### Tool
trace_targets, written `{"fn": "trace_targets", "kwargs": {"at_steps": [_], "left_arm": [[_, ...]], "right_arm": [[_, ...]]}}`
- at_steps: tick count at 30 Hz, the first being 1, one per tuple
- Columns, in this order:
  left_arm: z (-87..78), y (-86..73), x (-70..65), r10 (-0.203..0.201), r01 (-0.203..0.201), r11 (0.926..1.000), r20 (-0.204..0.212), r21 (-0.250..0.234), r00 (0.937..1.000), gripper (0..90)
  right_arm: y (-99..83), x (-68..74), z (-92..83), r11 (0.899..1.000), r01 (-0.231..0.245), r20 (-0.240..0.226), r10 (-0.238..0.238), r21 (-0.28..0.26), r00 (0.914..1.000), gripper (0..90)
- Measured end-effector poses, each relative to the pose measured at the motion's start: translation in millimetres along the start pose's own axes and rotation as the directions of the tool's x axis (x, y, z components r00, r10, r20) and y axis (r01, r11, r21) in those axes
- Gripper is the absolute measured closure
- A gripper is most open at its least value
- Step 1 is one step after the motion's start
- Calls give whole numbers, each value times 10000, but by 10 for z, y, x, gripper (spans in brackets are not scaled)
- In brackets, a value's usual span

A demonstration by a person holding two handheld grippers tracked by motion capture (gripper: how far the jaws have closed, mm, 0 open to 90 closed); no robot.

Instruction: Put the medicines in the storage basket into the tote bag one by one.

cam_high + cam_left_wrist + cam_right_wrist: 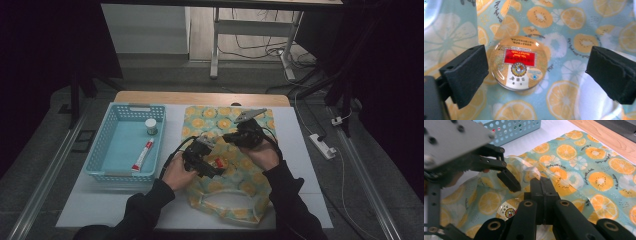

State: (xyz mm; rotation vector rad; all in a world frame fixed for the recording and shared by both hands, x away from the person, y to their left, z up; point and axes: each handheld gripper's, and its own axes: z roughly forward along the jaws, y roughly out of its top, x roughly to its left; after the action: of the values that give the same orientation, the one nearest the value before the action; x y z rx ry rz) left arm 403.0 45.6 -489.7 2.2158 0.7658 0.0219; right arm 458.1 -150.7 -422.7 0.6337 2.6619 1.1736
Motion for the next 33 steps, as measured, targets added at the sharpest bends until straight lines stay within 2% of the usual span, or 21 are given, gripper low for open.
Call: {"fn": "trace_targets", "kwargs": {"at_steps": [8, 10, 17, 20, 31, 33], "left_arm": [[-152, -47, -30, 235, -237, 9996, -104, -162, 9997, 0], [-191, -71, -25, 179, -186, 9995, -279, -248, 9995, 0], [-362, -110, 25, 46, -60, 9993, -370, -374, 9993, 0], [-449, -115, 39, 39, -64, 9992, -606, -403, 9982, 0], [-728, -210, 215, -533, 494, 9959, -502, -760, 9973, 0], [-782, -235, 241, -640, 589, 9946, -589, -849, 9962, 0]], "right_arm": [[2, 3, -9, 10000, 18, 15, -17, -11, 10000, 895], [4, 6, -14, 10000, -12, 23, 12, -31, 10000, 895], [2, 1, -22, 10000, 5, 39, -5, -40, 10000, 895], [3, 2, -21, 10000, 3, 40, -3, -60, 10000, 895], [2, -2, -27, 10000, -24, 48, 25, -72, 10000, 895], [1, -3, -26, 10000, -7, 49, 8, -78, 10000, 895]]}}
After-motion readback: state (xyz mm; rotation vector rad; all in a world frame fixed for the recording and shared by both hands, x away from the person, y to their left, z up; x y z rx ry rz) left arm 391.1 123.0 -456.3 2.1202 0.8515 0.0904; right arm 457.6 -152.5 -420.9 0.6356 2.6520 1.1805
